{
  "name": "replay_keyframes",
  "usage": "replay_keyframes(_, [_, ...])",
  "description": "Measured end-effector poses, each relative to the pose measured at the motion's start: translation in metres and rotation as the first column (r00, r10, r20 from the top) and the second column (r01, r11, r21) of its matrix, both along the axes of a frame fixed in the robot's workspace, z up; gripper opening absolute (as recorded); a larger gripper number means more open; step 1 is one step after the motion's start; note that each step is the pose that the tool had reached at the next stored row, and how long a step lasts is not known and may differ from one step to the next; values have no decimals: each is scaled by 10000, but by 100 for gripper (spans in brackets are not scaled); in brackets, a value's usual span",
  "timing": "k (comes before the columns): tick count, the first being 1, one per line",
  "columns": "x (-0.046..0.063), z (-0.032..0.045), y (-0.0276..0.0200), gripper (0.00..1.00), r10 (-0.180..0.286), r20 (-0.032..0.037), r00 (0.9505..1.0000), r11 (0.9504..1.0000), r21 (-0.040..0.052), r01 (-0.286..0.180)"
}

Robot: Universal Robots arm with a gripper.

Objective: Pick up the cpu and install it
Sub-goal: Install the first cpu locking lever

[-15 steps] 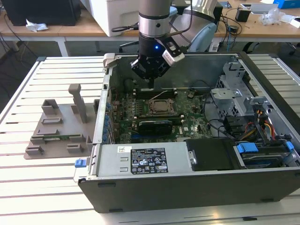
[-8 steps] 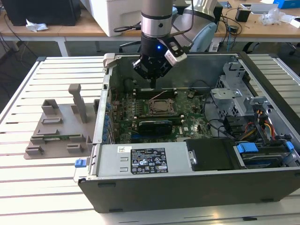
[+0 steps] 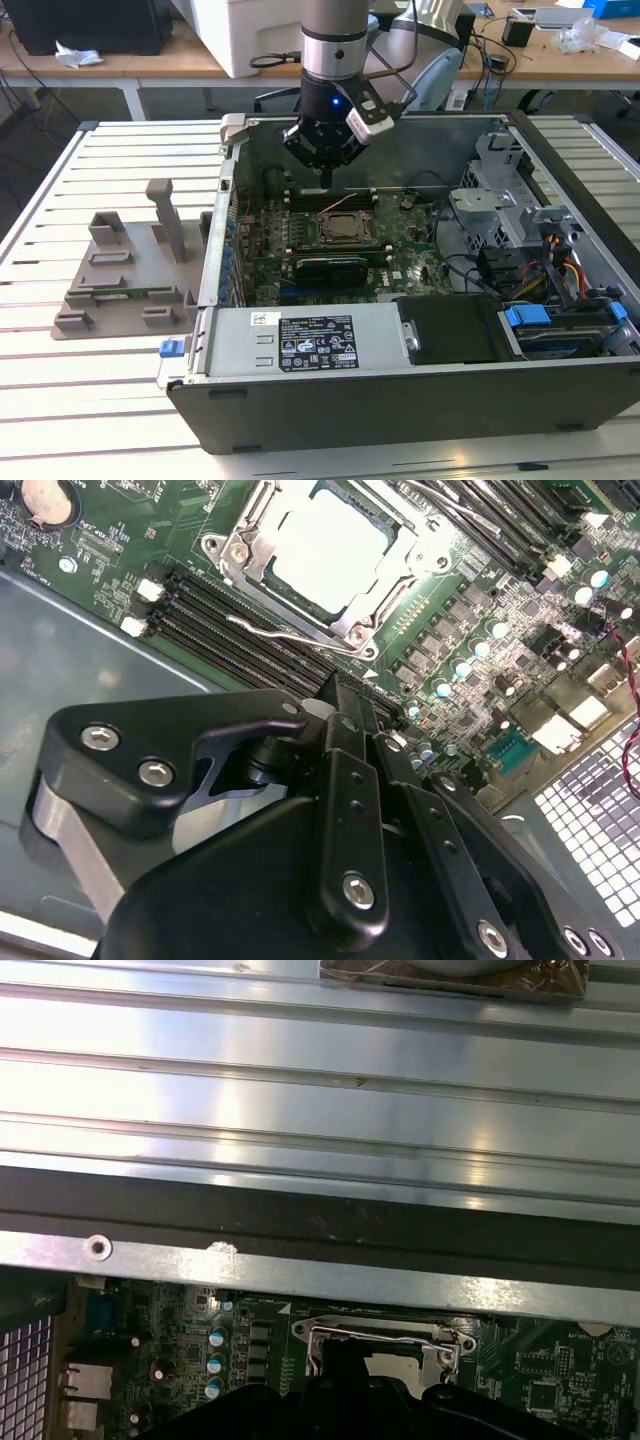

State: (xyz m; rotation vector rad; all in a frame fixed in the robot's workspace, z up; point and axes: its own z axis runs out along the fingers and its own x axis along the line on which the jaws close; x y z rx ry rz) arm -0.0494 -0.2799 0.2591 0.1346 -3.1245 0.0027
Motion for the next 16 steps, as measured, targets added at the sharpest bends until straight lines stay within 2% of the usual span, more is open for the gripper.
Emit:
replay_keyframes(7, [0, -4, 0, 11, -20, 1, 10000, 10000, 1, 20])
replay_keyframes(11, [0, -10, 0, 11, -330, -1, 9995, 9995, -2, 330])
replay_keyframes(16, [0, -11, 0, 11, -338, 0, 9994, 9994, 0, 338])
